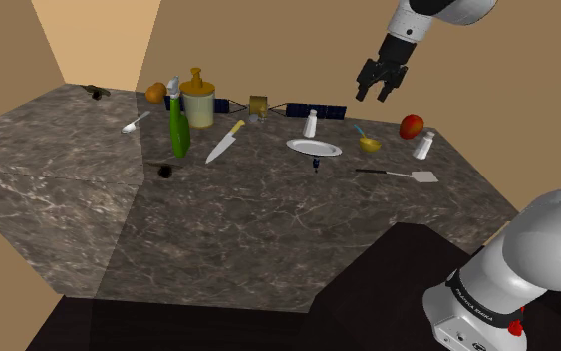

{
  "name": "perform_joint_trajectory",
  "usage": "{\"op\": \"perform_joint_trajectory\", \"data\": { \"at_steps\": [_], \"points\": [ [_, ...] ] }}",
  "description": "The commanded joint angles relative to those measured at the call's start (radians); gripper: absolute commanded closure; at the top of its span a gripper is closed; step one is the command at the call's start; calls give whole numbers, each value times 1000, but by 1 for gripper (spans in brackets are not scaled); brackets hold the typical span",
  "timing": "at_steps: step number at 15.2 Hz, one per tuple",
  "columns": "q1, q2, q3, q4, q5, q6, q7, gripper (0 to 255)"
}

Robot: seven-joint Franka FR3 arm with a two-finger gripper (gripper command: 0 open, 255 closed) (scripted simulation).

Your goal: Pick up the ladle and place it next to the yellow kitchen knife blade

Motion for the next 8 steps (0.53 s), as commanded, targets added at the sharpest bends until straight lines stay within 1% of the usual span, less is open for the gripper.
{"op": "perform_joint_trajectory", "data": {
  "at_steps": [1,8],
  "points": [
    [-15,53,-22,15,7,27,0,0],
    [-60,272,-90,118,59,100,-7,0]
  ]
}}
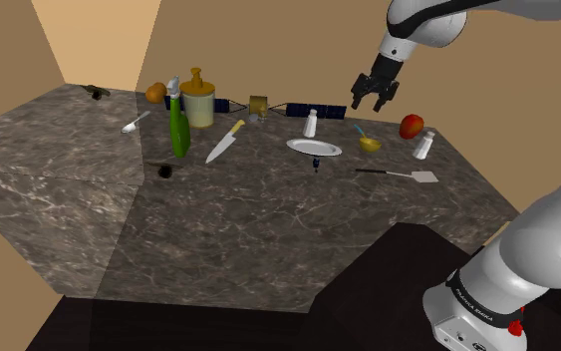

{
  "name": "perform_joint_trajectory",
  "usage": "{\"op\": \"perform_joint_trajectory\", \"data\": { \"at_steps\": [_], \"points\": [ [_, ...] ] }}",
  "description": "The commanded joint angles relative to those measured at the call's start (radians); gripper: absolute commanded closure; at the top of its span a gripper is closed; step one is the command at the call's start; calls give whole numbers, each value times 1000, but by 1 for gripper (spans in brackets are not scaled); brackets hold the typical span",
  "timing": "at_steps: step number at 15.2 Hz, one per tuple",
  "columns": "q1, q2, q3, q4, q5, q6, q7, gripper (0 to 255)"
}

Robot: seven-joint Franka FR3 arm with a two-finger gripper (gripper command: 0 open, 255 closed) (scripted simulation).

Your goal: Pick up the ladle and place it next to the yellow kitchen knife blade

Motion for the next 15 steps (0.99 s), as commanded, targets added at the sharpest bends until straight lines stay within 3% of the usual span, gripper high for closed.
{"op": "perform_joint_trajectory", "data": {
  "at_steps": [1,15],
  "points": [
    [-16,70,-22,39,20,16,-9,0],
    [-162,521,-99,339,195,51,-29,0]
  ]
}}
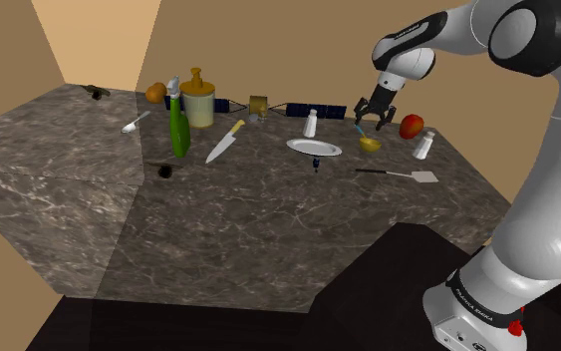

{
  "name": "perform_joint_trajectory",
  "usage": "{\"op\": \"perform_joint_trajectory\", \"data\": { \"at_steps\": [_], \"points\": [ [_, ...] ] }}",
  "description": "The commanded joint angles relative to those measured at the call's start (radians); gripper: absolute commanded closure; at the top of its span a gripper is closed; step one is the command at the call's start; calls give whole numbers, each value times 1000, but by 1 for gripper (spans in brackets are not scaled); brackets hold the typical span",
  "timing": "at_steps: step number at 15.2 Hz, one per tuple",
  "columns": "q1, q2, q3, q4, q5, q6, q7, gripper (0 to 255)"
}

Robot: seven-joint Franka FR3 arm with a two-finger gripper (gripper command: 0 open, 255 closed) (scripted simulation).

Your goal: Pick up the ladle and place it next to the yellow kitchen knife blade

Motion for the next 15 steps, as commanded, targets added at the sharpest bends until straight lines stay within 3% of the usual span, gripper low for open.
{"op": "perform_joint_trajectory", "data": {
  "at_steps": [1,3,10,15],
  "points": [
    [-27,69,-4,54,26,-3,2,0],
    [-44,108,-6,87,41,-6,5,0],
    [-42,154,9,51,66,73,-11,0],
    [-42,154,9,51,66,73,-11,0]
  ]
}}
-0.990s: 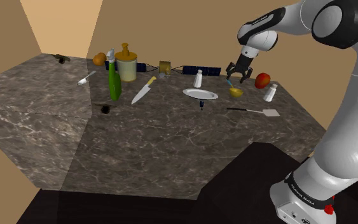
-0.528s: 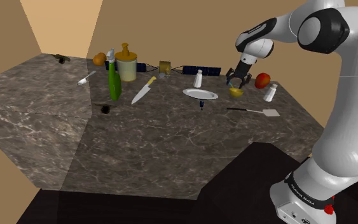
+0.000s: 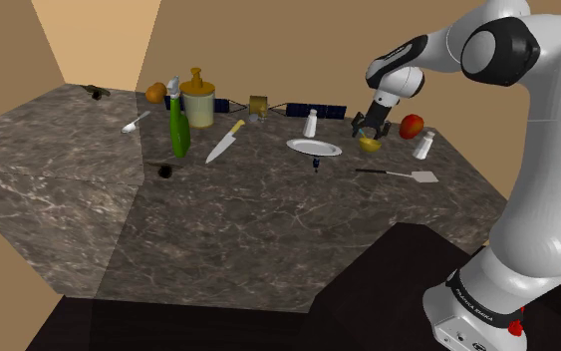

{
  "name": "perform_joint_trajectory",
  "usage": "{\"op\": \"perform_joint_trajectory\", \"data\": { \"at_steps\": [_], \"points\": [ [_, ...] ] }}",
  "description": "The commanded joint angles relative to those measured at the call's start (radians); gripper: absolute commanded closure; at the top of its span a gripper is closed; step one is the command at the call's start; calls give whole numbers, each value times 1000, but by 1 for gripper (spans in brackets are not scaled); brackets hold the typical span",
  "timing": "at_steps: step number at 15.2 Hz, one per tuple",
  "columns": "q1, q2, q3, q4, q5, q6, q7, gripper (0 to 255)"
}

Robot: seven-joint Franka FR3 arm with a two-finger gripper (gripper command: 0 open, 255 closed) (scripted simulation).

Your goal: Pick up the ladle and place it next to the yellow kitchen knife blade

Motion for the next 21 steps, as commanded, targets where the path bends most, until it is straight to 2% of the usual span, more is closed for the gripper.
{"op": "perform_joint_trajectory", "data": {
  "at_steps": [1,3,4,13,21],
  "points": [
    [0,0,0,0,0,0,0,0],
    [0,0,0,0,0,0,0,0],
    [0,0,0,0,0,0,0,255],
    [0,0,0,0,0,0,0,255],
    [8,-56,-14,26,-28,-77,27,255]
  ]
}}
